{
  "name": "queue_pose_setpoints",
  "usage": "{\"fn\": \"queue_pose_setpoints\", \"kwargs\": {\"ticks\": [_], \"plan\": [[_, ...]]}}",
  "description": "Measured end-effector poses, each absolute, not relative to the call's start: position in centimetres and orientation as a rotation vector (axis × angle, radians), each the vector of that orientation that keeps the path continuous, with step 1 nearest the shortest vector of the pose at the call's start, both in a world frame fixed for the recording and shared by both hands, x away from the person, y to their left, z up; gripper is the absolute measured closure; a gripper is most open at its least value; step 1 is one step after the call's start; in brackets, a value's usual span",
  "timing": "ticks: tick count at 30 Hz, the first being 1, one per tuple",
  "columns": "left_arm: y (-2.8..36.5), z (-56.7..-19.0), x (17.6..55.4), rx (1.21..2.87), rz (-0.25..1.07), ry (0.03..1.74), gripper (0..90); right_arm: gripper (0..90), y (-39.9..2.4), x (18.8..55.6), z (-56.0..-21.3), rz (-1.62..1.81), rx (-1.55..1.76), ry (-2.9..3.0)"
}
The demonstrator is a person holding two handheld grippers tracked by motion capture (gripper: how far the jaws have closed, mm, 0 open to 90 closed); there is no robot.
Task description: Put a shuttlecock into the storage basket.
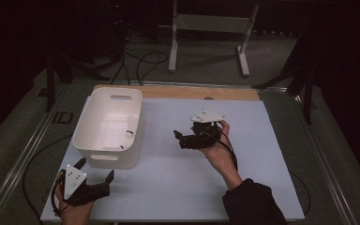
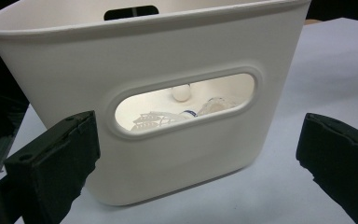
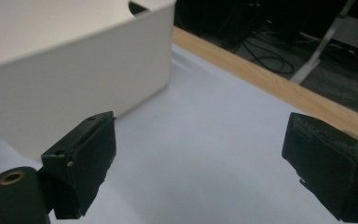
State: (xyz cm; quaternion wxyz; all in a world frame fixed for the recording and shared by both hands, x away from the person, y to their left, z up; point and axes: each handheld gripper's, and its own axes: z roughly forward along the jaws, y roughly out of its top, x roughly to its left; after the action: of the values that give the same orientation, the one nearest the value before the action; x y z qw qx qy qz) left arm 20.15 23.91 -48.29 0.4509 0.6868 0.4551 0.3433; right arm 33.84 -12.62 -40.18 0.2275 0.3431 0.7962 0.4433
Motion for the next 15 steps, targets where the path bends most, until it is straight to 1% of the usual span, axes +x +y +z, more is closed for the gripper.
{"fn": "queue_pose_setpoints", "kwargs": {"ticks": [7,12,15], "plan": [[23.8,-48.3,20.2,1.705,0.842,1.123,0.0,9.9,-15.8,32.1,-41.7,1.203,1.013,2.153],[23.7,-48.4,20.2,1.715,0.832,1.121,0.0,9.7,-17.2,31.2,-42.4,1.172,1.046,2.127],[23.8,-48.4,20.2,1.709,0.827,1.126,0.0,9.7,-18.7,30.1,-43.0,1.158,1.056,2.085]]}}
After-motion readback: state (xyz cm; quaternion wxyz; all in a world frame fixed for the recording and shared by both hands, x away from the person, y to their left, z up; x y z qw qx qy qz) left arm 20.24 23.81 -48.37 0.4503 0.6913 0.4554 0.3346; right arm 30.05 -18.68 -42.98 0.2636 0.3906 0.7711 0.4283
